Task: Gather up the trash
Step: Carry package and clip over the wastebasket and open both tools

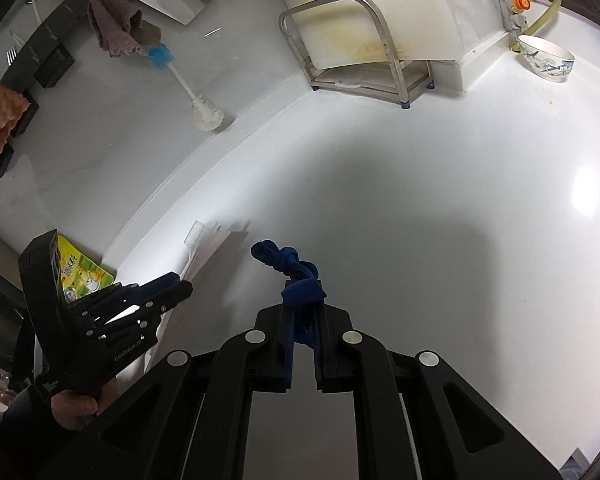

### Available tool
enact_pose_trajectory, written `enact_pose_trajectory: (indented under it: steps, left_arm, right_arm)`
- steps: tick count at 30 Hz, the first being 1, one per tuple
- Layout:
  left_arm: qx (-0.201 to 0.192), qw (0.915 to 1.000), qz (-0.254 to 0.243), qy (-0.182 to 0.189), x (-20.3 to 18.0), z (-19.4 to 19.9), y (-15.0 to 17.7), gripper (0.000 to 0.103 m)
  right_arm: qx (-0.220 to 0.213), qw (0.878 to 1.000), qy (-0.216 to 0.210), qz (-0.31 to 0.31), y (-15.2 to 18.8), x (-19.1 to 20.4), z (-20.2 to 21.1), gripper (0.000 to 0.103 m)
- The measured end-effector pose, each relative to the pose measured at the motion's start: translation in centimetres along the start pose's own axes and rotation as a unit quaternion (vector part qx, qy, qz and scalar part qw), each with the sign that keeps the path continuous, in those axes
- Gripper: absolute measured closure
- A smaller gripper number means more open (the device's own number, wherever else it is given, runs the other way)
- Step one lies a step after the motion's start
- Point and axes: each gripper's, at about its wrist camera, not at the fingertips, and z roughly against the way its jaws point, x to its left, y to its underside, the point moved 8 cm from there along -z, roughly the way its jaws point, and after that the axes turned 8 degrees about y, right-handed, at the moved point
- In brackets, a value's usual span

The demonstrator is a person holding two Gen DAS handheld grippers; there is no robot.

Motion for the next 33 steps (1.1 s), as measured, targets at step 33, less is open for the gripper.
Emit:
enact_pose_trajectory:
  steps: [33]
  left_arm:
    - [-0.020, 0.9957, 0.073, -0.054, -16.4, 8.6, 5.8, 0.081]
  right_arm:
    - [-0.008, 0.999, -0.029, 0.014, 9.0, -8.2, 13.9, 0.095]
